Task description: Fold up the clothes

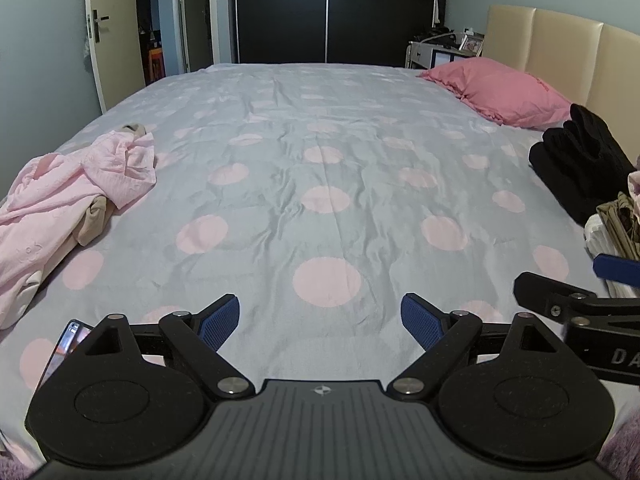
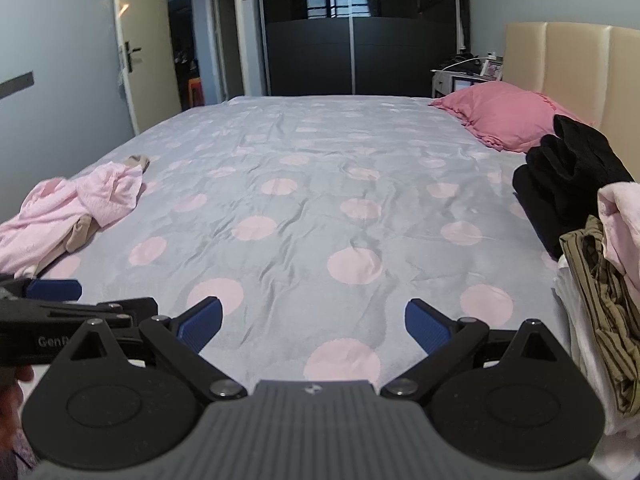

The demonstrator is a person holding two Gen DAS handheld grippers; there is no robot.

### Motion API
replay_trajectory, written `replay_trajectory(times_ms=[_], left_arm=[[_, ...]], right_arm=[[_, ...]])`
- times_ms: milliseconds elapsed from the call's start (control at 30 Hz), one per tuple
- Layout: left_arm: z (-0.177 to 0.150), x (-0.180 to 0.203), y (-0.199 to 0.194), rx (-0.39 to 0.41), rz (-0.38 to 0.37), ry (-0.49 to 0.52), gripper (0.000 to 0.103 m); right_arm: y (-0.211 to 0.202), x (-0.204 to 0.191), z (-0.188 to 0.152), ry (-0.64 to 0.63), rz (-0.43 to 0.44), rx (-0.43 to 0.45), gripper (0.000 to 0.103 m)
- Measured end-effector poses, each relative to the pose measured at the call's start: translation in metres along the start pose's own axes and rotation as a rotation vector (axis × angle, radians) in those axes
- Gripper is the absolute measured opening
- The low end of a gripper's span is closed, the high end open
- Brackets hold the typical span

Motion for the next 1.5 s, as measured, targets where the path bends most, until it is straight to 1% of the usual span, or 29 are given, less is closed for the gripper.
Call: replay_trajectory(times_ms=[100, 200, 267, 300, 367, 467, 500, 667, 700, 800, 833, 933, 1100, 1167, 1233, 1300, 1367, 1400, 1433, 1467, 1500], left_arm=[[0.000, -0.008, 0.002, -0.026, -0.001, 0.025, 0.083], [0.004, -0.027, 0.004, -0.054, 0.005, 0.028, 0.078], [0.007, -0.045, 0.008, -0.085, 0.013, 0.013, 0.067], [0.008, -0.056, 0.011, -0.104, 0.019, 0.003, 0.067], [0.010, -0.081, 0.017, -0.135, 0.046, -0.001, 0.063], [0.012, -0.122, 0.027, -0.158, 0.124, 0.041, 0.059], [0.013, -0.136, 0.030, -0.166, 0.153, 0.045, 0.059], [0.023, -0.220, 0.042, -0.212, 0.279, -0.046, 0.059], [0.026, -0.238, 0.043, -0.210, 0.305, -0.049, 0.059], [0.035, -0.287, 0.047, -0.180, 0.405, -0.031, 0.061], [0.037, -0.302, 0.048, -0.176, 0.435, -0.025, 0.064], [0.035, -0.353, 0.058, -0.195, 0.507, -0.036, 0.066], [0.022, -0.415, 0.074, -0.226, 0.606, -0.026, 0.066], [0.016, -0.431, 0.078, -0.221, 0.613, -0.044, 0.078], [0.014, -0.437, 0.080, -0.199, 0.600, -0.065, 0.080], [0.016, -0.437, 0.079, -0.178, 0.576, -0.087, 0.071], [0.020, -0.433, 0.079, -0.163, 0.541, -0.099, 0.043], [0.022, -0.429, 0.079, -0.155, 0.529, -0.098, 0.034], [0.026, -0.426, 0.077, -0.146, 0.525, -0.092, 0.022], [0.029, -0.424, 0.075, -0.137, 0.525, -0.085, 0.013], [0.032, -0.422, 0.072, -0.127, 0.522, -0.085, 0.010]], right_arm=[[0.000, 0.002, 0.006, -0.024, 0.027, -0.036, 0.099], [-0.001, 0.007, 0.015, -0.056, 0.050, -0.073, 0.099], [-0.002, 0.009, 0.022, -0.073, 0.065, -0.096, 0.099], [-0.002, 0.010, 0.026, -0.080, 0.073, -0.107, 0.099], [0.000, 0.010, 0.032, -0.106, 0.102, -0.124, 0.099], [0.007, 0.007, 0.037, -0.159, 0.124, -0.141, 0.099], [0.010, 0.006, 0.037, -0.166, 0.127, -0.147, 0.099], [0.026, 0.002, 0.041, -0.202, 0.142, -0.176, 0.099], [0.029, 0.001, 0.041, -0.208, 0.144, -0.182, 0.099], [0.040, -0.001, 0.039, -0.168, 0.151, -0.200, 0.099], [0.045, -0.002, 0.037, -0.154, 0.155, -0.206, 0.099], [0.058, -0.005, 0.033, -0.148, 0.148, -0.220, 0.099], [0.080, -0.006, 0.028, -0.156, 0.122, -0.236, 0.099], [0.088, -0.005, 0.025, -0.142, 0.120, -0.250, 0.099], [0.096, -0.005, 0.022, -0.129, 0.121, -0.258, 0.099], [0.103, -0.005, 0.020, -0.120, 0.121, -0.264, 0.099], [0.107, -0.006, 0.018, -0.118, 0.124, -0.268, 0.099], [0.108, -0.008, 0.017, -0.120, 0.126, -0.271, 0.099], [0.109, -0.009, 0.016, -0.122, 0.129, -0.274, 0.099], [0.108, -0.010, 0.015, -0.126, 0.133, -0.275, 0.099], [0.108, -0.012, 0.014, -0.131, 0.136, -0.275, 0.099]])
Point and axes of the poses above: each gripper's, at about its wrist camera, not at the fingertips, and y roughly the way its jaws point, x to its right, z to its top, the point moved 7 cm from there along y, roughly the way its jaws point, and after that the axes turned 7 degrees about x, right-handed, at the moved point
